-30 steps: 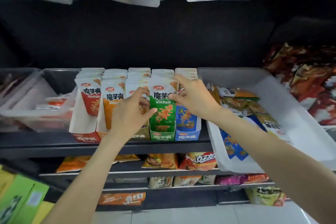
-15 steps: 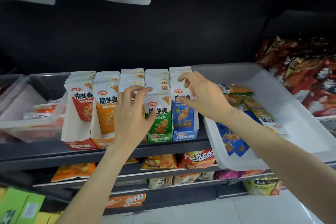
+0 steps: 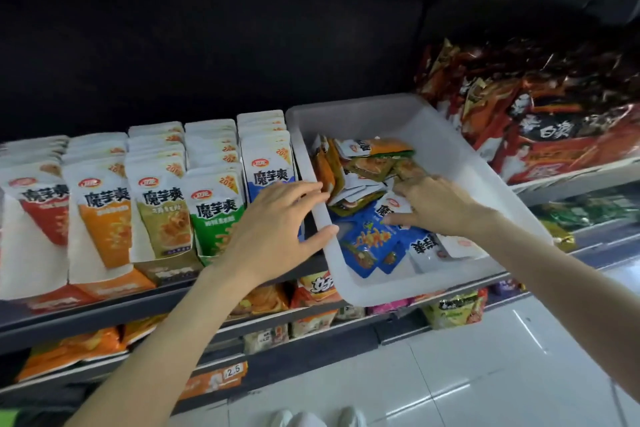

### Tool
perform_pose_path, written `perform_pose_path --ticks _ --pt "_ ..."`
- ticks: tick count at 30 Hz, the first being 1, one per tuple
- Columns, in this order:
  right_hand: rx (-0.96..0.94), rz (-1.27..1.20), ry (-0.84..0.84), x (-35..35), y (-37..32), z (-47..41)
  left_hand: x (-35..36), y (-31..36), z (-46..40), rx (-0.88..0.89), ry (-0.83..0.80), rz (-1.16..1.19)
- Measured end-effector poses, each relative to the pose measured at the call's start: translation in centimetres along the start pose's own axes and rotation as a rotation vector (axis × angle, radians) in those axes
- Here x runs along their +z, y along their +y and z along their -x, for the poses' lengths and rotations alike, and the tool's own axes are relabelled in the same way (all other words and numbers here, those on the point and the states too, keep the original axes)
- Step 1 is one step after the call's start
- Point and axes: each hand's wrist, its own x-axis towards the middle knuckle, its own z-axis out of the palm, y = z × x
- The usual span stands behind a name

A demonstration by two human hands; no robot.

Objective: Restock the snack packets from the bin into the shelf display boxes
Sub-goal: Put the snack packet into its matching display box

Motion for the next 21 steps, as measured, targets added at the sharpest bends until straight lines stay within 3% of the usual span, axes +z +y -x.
perform_pose_path --ticks 4,6,10,14,18,21 --pt "-0.040 0.310 -0.059 -0.2 -1.9 -1.2 -0.1 0.0 -0.4 -0.001 -0.020 -0.038" --pt "-0.033 0.278 -0.067 -0.5 -2.2 -1.4 -0.2 -0.1 -0.5 0.013 -0.015 -0.075" --pt "0.087 -0.302 -0.004 -1.9 -0.7 -0.4 -0.4 -0.1 -0.9 0.039 0.024 -0.064" --pt "-0.032 -0.835 0.162 -5.2 0.2 3.1 -1.6 1.5 -2.2 -0.030 0.018 0.190" --pt "-0.185 -0.996 0.297 -9.7 -0.3 5.5 -2.5 3.8 -4.2 0.019 -0.037 0.579" --pt "-0.274 -1.020 0.429 -11.9 -1.1 5.2 -3.1 4.1 -4.7 0.040 0.222 0.621"
